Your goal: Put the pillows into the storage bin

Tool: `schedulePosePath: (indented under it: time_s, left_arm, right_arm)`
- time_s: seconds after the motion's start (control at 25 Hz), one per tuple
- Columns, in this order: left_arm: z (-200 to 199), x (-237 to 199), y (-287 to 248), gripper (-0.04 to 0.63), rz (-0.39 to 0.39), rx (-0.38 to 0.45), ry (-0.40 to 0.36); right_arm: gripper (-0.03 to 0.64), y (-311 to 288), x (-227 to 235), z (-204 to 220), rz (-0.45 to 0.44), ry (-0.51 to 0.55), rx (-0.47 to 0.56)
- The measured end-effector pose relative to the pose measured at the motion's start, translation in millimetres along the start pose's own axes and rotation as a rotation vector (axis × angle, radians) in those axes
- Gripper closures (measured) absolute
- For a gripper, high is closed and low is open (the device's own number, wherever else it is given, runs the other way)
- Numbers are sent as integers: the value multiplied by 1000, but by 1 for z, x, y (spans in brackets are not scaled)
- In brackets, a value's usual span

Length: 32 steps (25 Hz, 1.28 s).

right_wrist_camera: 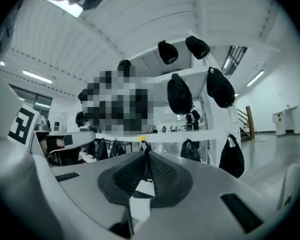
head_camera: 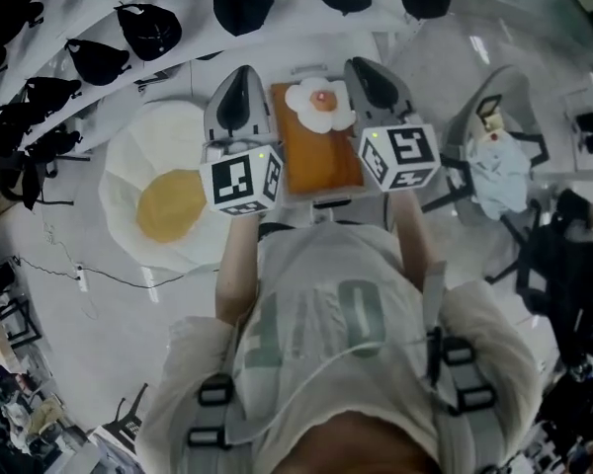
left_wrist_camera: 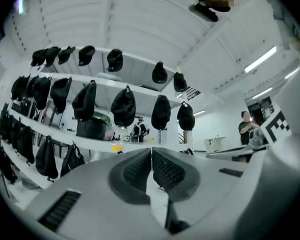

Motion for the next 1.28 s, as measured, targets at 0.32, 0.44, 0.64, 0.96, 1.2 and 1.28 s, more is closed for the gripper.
schedulePosePath:
  time_s: [0.32,0.44,0.64,0.96,1.2,1.28]
  left_arm:
    - [24,27,49,589,-52,-41,-41]
    - [42,28,59,589,-91,-92,42]
    - [42,28,60,589,-82,-109,-4]
    - [44,11,59,589,-110,-119,25]
    - [46,2,59,589,-127,-118,31]
    - [47,-2,58,589,-134,-118,35]
  right_arm:
    - [607,35,-55,24,-100,63,-28]
    - [607,35,-55,39,-91,24,-62]
    - [607,31,-55,35,-76,43,-60]
    - [607,33,-52,37,-60,56,-62]
    - [607,34,-49,42,-55,57,-70]
    - [607,33,-47,44,-56,58,-77]
Point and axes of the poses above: the fingertips, and each gripper's own axes: y backward along the fingers, x to its right, z out of its underside, the point moved 3 cm from there along y, backward along the fingers, and after that the axes turned 5 degrees about z, right-handed, at the moved point
